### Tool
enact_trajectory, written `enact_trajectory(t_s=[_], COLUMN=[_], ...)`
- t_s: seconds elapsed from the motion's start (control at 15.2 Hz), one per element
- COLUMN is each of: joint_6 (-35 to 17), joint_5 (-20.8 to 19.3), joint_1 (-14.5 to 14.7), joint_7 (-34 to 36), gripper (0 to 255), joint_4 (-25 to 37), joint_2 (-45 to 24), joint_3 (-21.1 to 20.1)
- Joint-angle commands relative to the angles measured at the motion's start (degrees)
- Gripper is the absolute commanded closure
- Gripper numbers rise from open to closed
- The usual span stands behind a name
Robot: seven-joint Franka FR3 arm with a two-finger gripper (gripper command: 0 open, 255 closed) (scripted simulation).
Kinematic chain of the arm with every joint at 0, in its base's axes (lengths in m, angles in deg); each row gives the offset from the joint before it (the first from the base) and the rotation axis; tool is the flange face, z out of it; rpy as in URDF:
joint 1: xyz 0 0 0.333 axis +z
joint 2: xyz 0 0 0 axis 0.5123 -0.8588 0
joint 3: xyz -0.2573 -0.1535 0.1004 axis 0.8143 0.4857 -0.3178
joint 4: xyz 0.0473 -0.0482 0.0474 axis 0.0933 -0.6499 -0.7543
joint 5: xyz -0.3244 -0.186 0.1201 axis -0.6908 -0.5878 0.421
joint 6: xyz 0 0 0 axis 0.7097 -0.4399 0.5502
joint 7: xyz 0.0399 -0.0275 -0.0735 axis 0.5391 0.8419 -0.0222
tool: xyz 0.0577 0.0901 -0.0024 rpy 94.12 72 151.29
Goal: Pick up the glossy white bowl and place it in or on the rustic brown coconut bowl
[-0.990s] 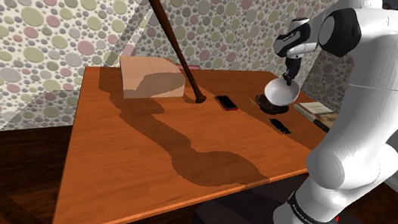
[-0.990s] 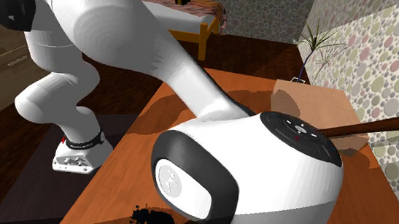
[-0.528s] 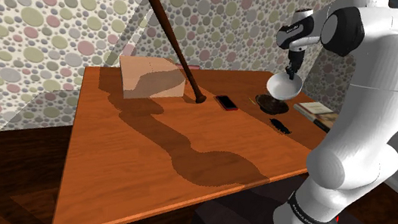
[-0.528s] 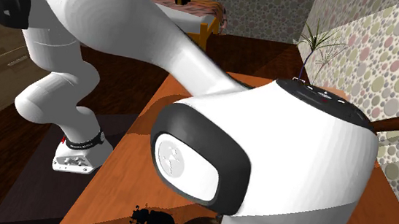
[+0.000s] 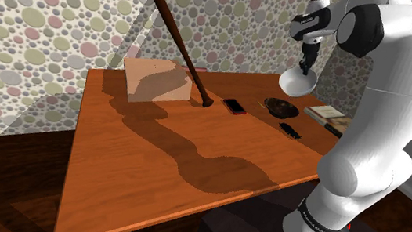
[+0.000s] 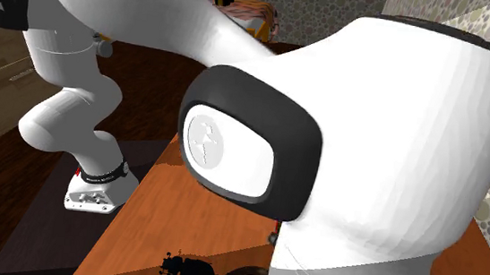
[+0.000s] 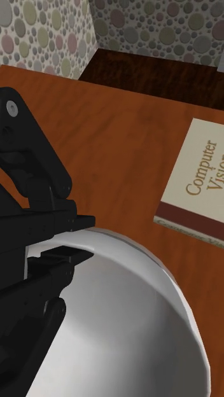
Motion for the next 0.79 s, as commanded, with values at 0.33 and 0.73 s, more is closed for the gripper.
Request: enact_trajectory(t_s=[0.33,0.73], joint_6=[9.11,4.78], joint_5=[-3.36,-3.85], joint_1=[4.36,4.37], joint_7=[3.48,4.93], gripper=[255,255], joint_4=[1.51,-3.11], joint_2=[6.76,6.85], joint_3=[-1.21,-1.24])
